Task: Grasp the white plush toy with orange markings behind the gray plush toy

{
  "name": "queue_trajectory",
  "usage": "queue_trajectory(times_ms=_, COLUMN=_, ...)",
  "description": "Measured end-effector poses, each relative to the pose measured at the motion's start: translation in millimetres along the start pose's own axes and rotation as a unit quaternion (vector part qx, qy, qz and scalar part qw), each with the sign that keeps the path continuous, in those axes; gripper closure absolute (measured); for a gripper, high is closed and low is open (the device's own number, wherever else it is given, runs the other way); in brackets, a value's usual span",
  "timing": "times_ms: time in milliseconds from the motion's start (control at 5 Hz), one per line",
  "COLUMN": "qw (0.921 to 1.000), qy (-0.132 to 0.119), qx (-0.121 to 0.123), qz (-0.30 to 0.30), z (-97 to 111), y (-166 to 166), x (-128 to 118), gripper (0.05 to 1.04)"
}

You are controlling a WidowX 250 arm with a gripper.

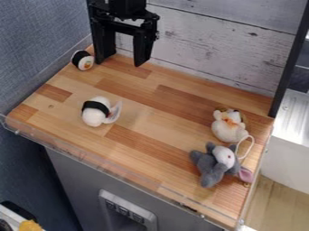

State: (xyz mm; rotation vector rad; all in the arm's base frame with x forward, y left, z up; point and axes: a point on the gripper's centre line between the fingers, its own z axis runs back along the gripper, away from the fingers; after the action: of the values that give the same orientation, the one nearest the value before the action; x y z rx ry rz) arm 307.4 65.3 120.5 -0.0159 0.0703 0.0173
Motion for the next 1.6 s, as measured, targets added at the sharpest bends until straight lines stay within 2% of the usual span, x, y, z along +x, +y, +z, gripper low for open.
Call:
queue_trajectory(times_ms=200, qw=0.9982, qy=-0.002, qx=-0.003, qz=0.06, z=-2, y=-23, x=5, gripper=0.085)
queue_trajectory(times_ms=400, qw=0.9889, qy=0.009, qx=-0.005, qz=0.148, z=-11, y=-56, x=16, gripper=0.085)
queue_trajectory(times_ms=600, qw=0.9678, qy=0.009, qx=-0.009, qz=0.251, z=-12, y=-91, x=34, gripper=0.087)
queue_trajectory(times_ms=800, qw=0.9505, qy=0.01, qx=-0.01, qz=0.31, z=-11, y=-127, x=41, gripper=0.085)
queue_trajectory(times_ms=1000, qw=0.9531, qy=0.013, qx=-0.01, qz=0.302, z=-11, y=-151, x=37, gripper=0.085)
queue_trajectory(times_ms=1200, qw=0.9676, qy=0.021, qx=-0.006, qz=0.252, z=-12, y=-163, x=31, gripper=0.085)
queue_trajectory(times_ms=1400, qw=0.9842, qy=0.02, qx=-0.003, qz=0.176, z=-18, y=-166, x=27, gripper=0.087)
queue_trajectory(times_ms=1600, qw=0.9925, qy=0.012, qx=-0.005, qz=0.122, z=-32, y=-167, x=27, gripper=0.089)
